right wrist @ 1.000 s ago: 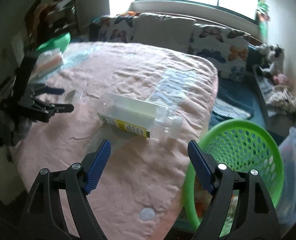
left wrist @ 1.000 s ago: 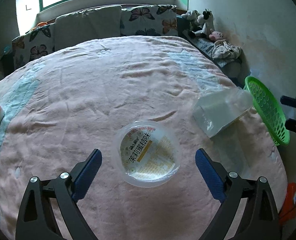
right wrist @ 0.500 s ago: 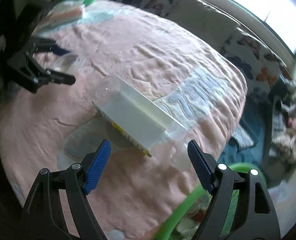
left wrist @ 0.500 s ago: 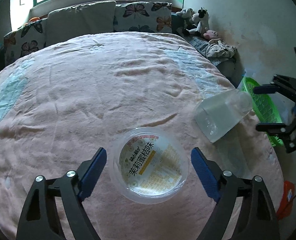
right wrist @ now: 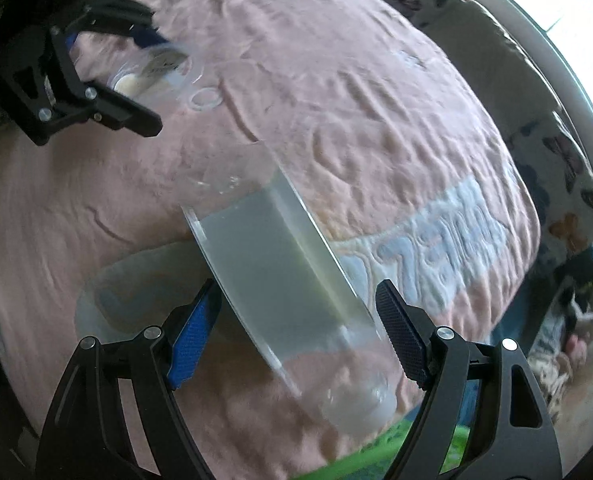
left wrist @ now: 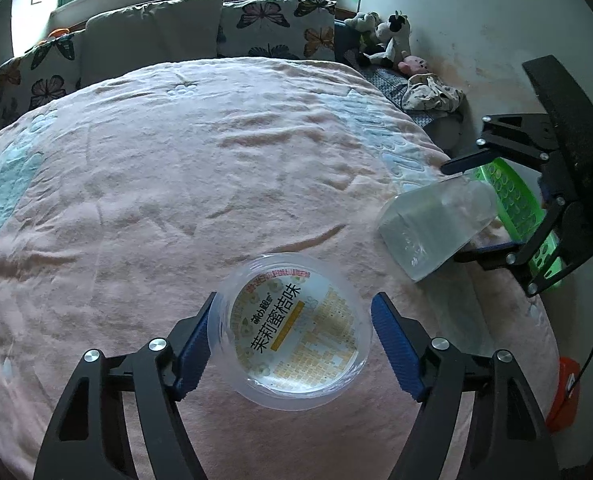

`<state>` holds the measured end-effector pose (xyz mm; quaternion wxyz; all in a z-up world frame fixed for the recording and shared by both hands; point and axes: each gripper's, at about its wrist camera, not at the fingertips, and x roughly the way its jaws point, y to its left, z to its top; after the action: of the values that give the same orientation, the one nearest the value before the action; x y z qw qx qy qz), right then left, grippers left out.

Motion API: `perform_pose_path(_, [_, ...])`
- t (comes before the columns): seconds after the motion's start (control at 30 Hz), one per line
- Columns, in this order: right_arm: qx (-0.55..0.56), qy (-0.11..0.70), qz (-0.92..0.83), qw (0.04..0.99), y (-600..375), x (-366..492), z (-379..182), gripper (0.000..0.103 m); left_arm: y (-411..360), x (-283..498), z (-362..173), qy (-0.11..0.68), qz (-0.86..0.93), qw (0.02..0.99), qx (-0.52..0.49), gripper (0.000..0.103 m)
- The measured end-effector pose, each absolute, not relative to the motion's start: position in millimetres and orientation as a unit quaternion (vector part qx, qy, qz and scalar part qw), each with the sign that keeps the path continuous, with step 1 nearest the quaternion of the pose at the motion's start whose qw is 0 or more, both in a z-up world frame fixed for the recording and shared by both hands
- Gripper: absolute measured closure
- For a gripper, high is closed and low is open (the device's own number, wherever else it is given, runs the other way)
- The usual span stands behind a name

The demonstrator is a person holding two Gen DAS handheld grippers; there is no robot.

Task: Collect trash
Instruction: 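Grasp the clear yogurt cup with the left tool while the right tool grasps the white bottle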

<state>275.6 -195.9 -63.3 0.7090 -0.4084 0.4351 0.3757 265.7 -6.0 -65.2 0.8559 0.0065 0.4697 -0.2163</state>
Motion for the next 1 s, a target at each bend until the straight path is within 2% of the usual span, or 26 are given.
perform_pose_path(0.3, [-0.445, 0.425, 0.411, 0.672, -168.5, 281.9, -76.6, 0.025, -2.5, 267.2, -69.0, 0.473, -0.22, 0.853, -0.001, 0.031])
perform_pose_path(0.4, [-0.441, 0.424, 0.417, 0.672, -164.1, 284.8, -75.2, 0.035, -2.6, 267.1, -69.8, 0.474, -0.222, 0.852, -0.003, 0.031])
perform_pose_path(0.57, [-0.436, 0.418, 0.416, 0.68, -159.8, 278.5, -67.1, 0.036, -4.4, 267.0, -71.1, 0.474, -0.224, 0.852, -0.001, 0.031])
perform_pose_path(1.0, [-0.246, 0.393, 0.317, 0.827, -231.8, 249.1, -1.2, 0.037, -14.4, 263.7, -69.2, 0.472, -0.22, 0.854, 0.013, 0.033])
